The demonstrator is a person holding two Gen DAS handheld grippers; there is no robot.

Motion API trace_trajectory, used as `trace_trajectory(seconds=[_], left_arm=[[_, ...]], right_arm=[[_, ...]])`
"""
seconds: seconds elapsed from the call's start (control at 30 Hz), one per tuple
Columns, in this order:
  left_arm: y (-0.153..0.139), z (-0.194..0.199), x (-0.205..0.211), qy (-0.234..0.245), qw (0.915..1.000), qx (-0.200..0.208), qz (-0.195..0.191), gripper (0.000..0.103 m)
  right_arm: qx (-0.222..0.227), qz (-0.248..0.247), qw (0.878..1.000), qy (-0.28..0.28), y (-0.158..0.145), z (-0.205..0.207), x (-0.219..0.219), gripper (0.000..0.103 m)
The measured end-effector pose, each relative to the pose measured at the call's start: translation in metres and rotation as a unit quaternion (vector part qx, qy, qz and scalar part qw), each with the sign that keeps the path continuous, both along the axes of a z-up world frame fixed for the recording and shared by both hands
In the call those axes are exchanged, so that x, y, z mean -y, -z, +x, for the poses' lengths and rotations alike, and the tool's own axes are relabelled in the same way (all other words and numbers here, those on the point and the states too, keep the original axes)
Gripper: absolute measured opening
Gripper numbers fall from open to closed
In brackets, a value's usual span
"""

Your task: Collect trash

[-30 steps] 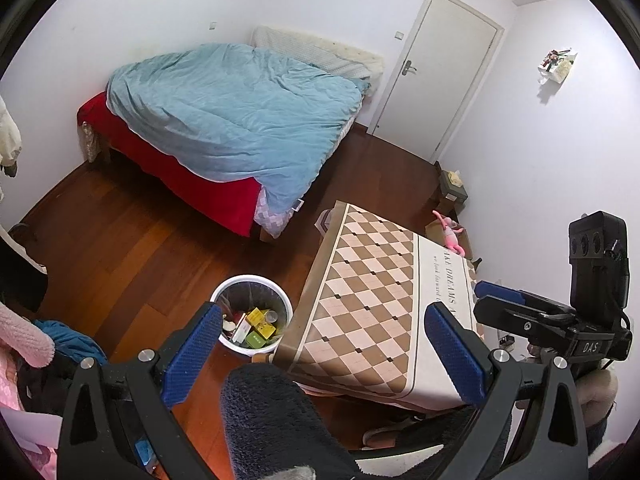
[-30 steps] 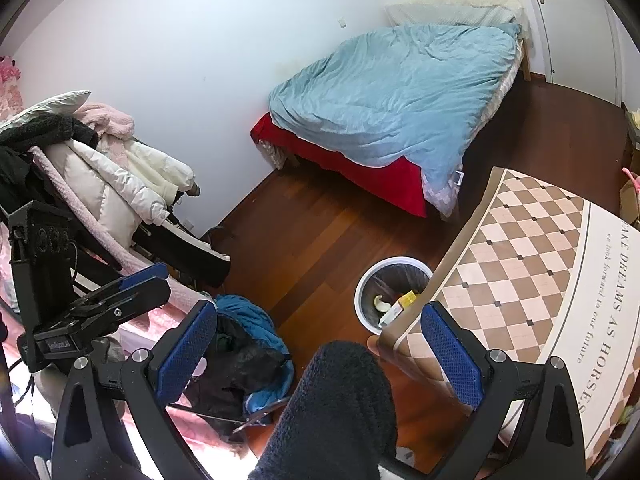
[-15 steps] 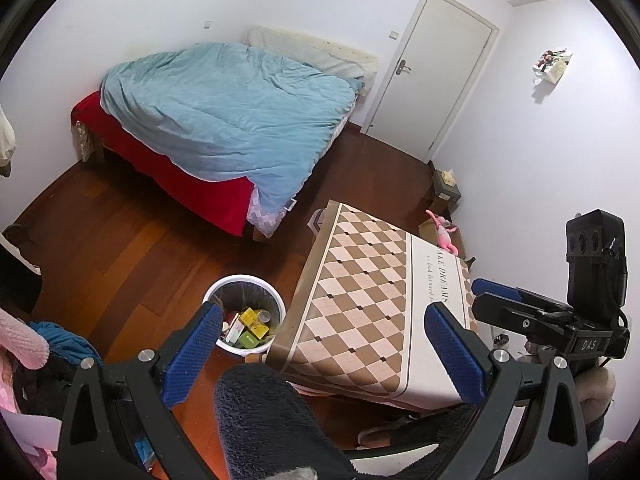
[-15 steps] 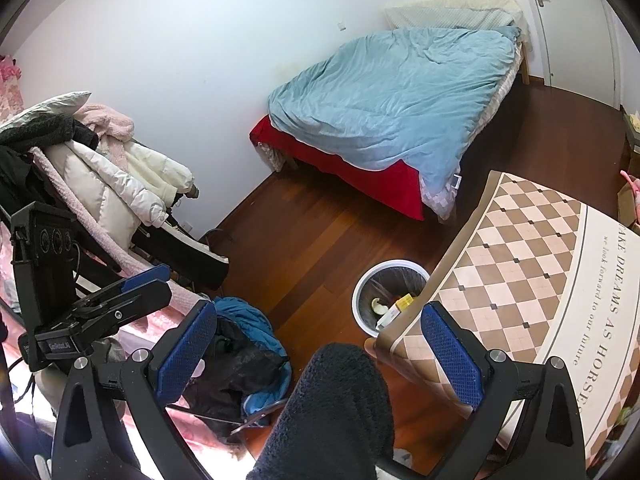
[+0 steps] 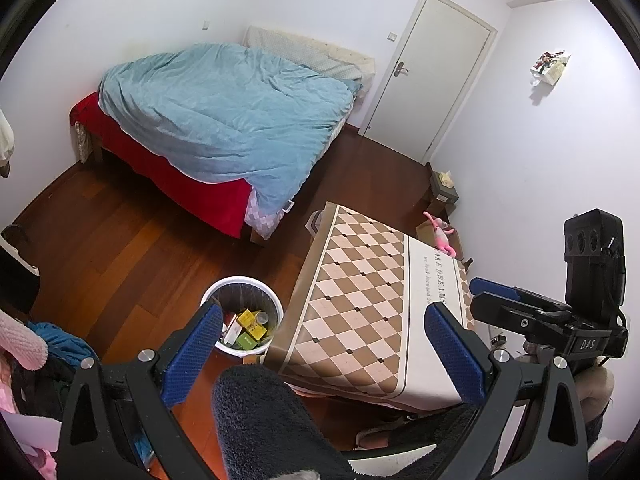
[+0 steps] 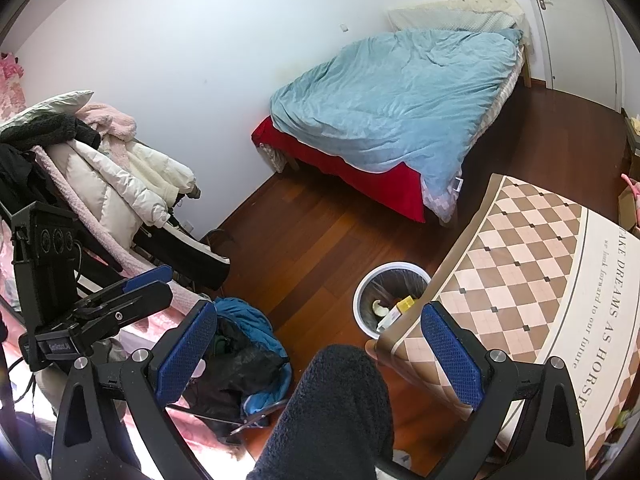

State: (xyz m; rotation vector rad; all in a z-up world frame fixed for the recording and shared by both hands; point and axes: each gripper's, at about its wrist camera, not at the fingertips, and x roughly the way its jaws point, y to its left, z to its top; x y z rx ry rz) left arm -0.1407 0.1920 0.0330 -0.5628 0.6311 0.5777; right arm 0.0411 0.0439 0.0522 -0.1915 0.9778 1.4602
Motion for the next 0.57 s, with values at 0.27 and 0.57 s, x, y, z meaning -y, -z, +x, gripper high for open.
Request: trace_trajectory(seconds=[0.27, 0.57], left_arm=[[0.0001, -0.0006, 0.0005, 0.000, 1.0000, 0.003, 0.000, 0.103], [-0.0014, -0.0007, 0.0007, 0.004, 1.0000, 0.006, -0.005, 0.103]], right_arm=[[0.001, -0.001, 1.000, 0.000, -0.0014, 0.0018, 0.0012, 0.103], [0.000, -0.002, 1.000, -0.003, 0.0014, 0.0040, 0.0055, 0.103]])
